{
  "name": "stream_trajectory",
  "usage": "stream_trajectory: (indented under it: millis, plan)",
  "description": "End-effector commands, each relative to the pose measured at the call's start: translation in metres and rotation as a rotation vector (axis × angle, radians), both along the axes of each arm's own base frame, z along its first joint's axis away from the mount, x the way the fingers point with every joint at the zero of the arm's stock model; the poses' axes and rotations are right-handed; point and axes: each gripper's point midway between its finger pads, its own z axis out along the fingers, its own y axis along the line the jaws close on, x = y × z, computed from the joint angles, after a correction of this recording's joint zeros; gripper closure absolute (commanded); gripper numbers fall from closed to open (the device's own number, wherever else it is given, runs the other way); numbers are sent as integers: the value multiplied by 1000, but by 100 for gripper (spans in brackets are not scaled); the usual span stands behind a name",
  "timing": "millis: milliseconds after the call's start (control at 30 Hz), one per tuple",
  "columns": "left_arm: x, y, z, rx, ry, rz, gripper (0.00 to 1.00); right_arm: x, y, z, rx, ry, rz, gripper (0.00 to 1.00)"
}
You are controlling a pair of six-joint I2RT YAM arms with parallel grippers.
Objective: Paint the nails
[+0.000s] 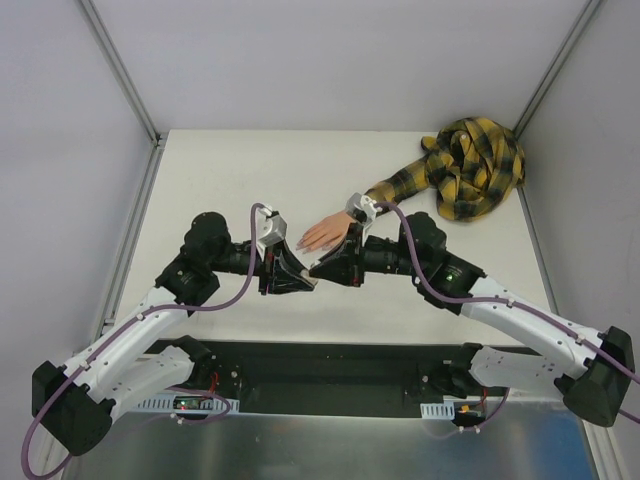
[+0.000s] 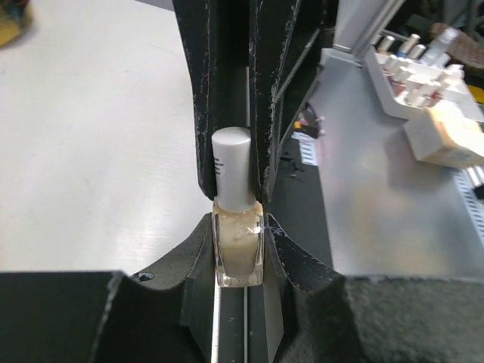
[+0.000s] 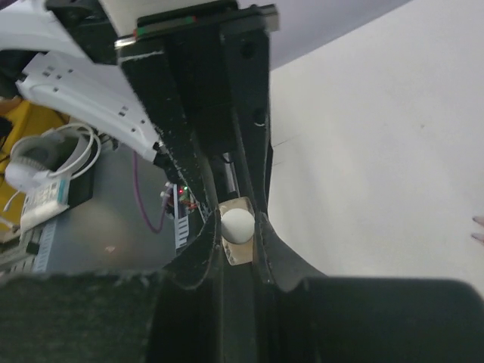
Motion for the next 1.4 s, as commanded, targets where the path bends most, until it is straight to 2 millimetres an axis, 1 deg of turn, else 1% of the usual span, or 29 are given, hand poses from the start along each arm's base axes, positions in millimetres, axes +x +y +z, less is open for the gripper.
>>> stream_trajectory:
  millis: [0, 100, 133, 167, 200, 233, 267, 333, 367, 400, 433, 500, 533, 567, 600, 633, 667, 700, 733, 767, 800, 900, 933, 967, 1033, 1067, 1267, 1333, 1367]
  plan:
    - [-39, 6, 33, -113, -112, -244, 100, -35, 1, 20, 104, -116, 255, 100]
    - [-32, 3, 30, -101, -93, -221, 100, -27, 1, 22, 100, -110, 202, 100]
    - [-31, 3, 30, -100, -92, -213, 100, -20, 1, 24, 100, -110, 158, 100]
    - [-26, 1, 29, -96, -94, -186, 100, -17, 0, 24, 91, -91, 129, 98]
    - [-23, 0, 27, -90, -89, -171, 100, -13, -1, 24, 79, -77, 95, 93]
    - [-18, 0, 26, -82, -85, -137, 100, -11, -1, 25, 70, -66, 72, 81]
    - [-8, -2, 24, -73, -100, -81, 100, -2, -4, 24, 39, -37, -3, 70]
    - [3, -2, 21, -53, -104, -10, 100, 11, -9, 24, -2, -28, -145, 53]
    - [16, -2, 19, -42, -121, 66, 100, 12, -12, 30, -16, -21, -187, 47]
    - [21, -1, 19, -36, -131, 104, 100, 15, -18, 29, -40, -1, -250, 43]
    - [27, 1, 16, -23, -142, 142, 100, 27, -25, 29, -56, 2, -384, 34]
    - [45, 6, 15, 0, -164, 254, 100, 30, -30, 36, -46, 70, -475, 31]
    - [51, 8, 14, 10, -183, 286, 100, 42, -40, 37, -53, 84, -605, 27]
    - [54, 10, 13, 20, -182, 317, 100, 44, -49, 35, -84, 121, -671, 26]
    - [60, 13, 13, 27, -189, 358, 100, 48, -51, 34, -80, 163, -722, 25]
    - [63, 14, 13, 29, -196, 373, 100, 52, -50, 25, -116, 165, -760, 25]
    - [63, 16, 15, 26, -202, 385, 100, 53, -46, 23, -129, 170, -767, 25]
    - [65, 17, 15, 27, -203, 398, 100, 54, -42, 32, -113, 184, -775, 25]
    - [66, 18, 16, 25, -209, 409, 100, 57, -37, 24, -147, 184, -791, 26]
    - [66, 19, 17, 23, -210, 415, 100, 59, -34, 26, -145, 182, -790, 27]
    - [68, 19, 17, 24, -211, 424, 100, 58, -29, 31, -133, 180, -785, 33]
    - [73, 22, 16, 29, -213, 459, 100, 61, -19, 34, -125, 171, -794, 39]
    - [73, 22, 16, 30, -213, 462, 100, 63, -17, 39, -109, 169, -798, 39]
    - [73, 22, 17, 28, -212, 461, 100, 65, -11, 35, -122, 168, -798, 39]
    - [72, 22, 17, 27, -209, 457, 100, 66, -5, 42, -115, 162, -794, 40]
    - [72, 21, 16, 29, -207, 455, 100, 68, 0, 38, -126, 162, -796, 40]
    - [72, 20, 16, 30, -200, 451, 100, 73, 15, 39, -124, 162, -803, 41]
    - [71, 20, 16, 29, -200, 445, 100, 76, 19, 34, -138, 164, -813, 45]
    - [71, 20, 16, 28, -199, 446, 100, 76, 22, 34, -133, 173, -812, 49]
